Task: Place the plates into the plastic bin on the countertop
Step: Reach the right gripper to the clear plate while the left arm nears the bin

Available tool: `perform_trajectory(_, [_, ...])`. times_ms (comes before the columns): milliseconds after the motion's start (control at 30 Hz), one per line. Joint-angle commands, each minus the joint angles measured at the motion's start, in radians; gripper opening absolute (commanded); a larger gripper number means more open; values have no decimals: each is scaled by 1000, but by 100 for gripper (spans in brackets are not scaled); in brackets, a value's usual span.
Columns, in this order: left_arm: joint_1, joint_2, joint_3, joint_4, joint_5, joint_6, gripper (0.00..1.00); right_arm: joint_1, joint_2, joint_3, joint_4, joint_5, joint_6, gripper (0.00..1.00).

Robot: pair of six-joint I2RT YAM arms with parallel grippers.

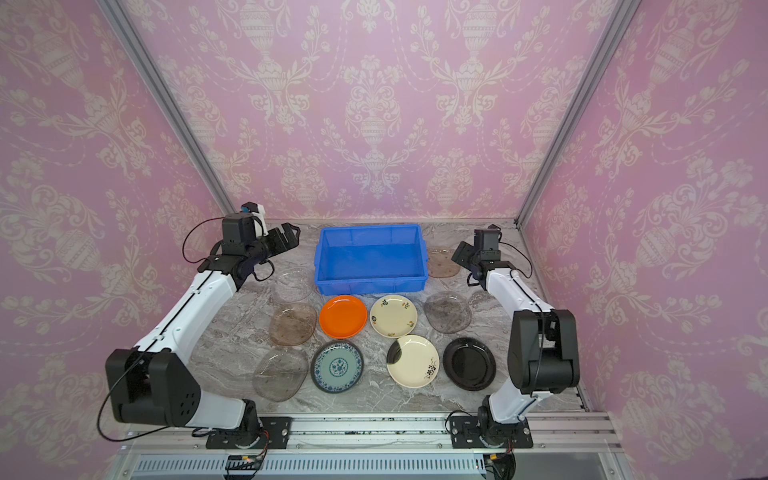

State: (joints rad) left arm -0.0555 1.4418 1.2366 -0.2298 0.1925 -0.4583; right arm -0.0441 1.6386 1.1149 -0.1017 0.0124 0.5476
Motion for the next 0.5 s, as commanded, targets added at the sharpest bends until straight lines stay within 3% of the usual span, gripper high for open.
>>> perform_trajectory(0, [0,17,21,-9,96,10,99,-18,47,11,45,-133,105,79])
perform_trajectory(133, [-3,36,4,31,135,-18,99,-20,105,49,16,-144,121,73])
perform_trajectory(300, [-4,43,1,38,143,-29,99,-29,179,133,-29,-161,141,57])
perform_trajectory(467, [-4,50,-1,38,143,-28,99,-31,235,177,-89,-96,137,53])
